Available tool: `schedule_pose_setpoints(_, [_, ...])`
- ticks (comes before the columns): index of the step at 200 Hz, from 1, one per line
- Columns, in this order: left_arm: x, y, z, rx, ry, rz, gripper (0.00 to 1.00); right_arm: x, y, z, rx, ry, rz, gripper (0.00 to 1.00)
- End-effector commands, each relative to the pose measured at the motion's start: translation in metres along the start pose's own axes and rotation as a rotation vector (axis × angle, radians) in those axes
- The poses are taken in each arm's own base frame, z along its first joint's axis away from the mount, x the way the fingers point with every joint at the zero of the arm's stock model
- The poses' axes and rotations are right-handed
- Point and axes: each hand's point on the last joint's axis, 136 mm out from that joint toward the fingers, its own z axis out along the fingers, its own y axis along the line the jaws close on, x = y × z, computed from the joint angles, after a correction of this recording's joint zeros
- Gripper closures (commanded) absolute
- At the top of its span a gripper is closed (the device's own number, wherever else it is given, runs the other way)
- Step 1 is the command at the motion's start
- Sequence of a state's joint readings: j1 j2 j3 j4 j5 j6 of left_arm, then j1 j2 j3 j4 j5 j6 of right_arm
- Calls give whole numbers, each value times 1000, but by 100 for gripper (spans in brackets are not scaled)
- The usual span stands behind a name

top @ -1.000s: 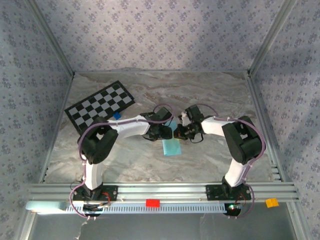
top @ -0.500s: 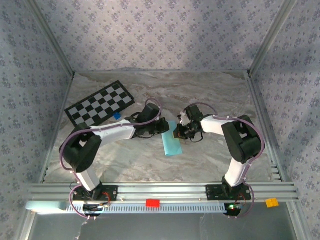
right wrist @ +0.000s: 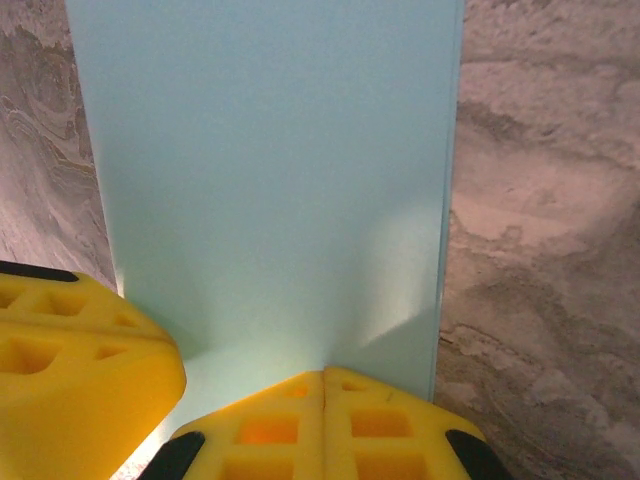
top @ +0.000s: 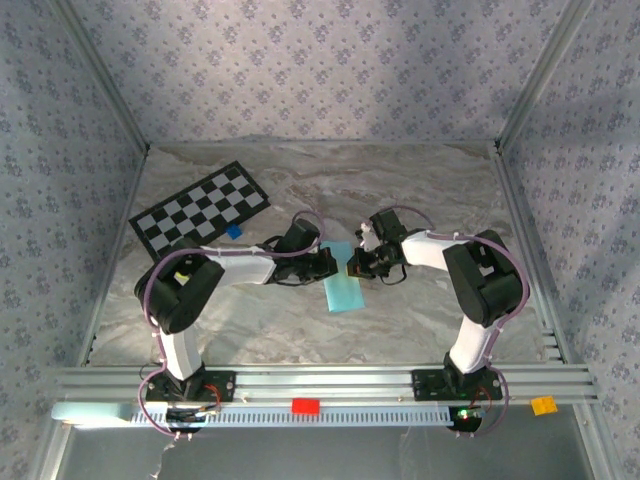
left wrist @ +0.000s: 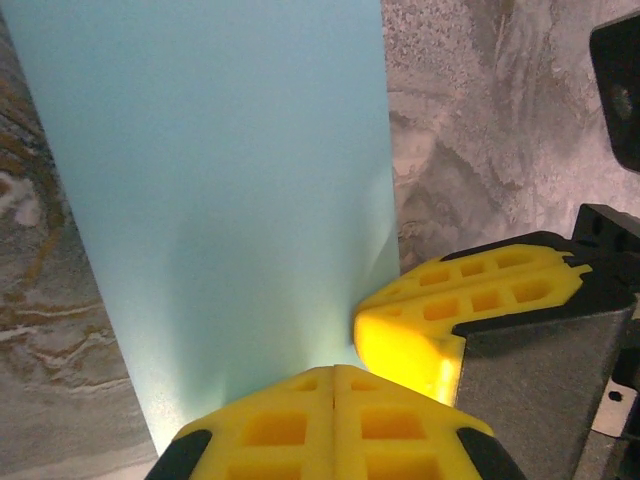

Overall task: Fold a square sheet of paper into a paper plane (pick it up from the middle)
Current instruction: Hold the square sheet of paper at the center of the table, then first fold the square sheet of paper in half at the center of the table.

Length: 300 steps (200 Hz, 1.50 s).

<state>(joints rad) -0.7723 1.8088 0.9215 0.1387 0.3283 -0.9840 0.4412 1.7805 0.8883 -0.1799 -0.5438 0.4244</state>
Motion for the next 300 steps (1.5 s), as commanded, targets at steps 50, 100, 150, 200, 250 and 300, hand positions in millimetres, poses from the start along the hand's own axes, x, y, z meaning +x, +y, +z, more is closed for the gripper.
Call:
schedule_pose_setpoints(50, [22,60,12,-145,37,8,100,45,-65,13,230,110,112,100])
schedule_pose_setpoints(100, [9,33,-2,-105,9,24,100,44,-64,11,233,103,113,100])
schedule_pose_setpoints(150, [7,-10,-15,15,25,5,100,44,-64,11,233,100,114,100])
schedule_pose_setpoints(200, [29,16,-3,-23,76,-29,100,44,-65,11,234,101,116,100])
schedule_pose_setpoints(250, [42,54,0,-135,96,-22,100,46,-67,11,242,103,120,100])
schedule_pose_setpoints(300, [30,16,-12,-73,68,25,100,46,-67,11,243,101,120,100])
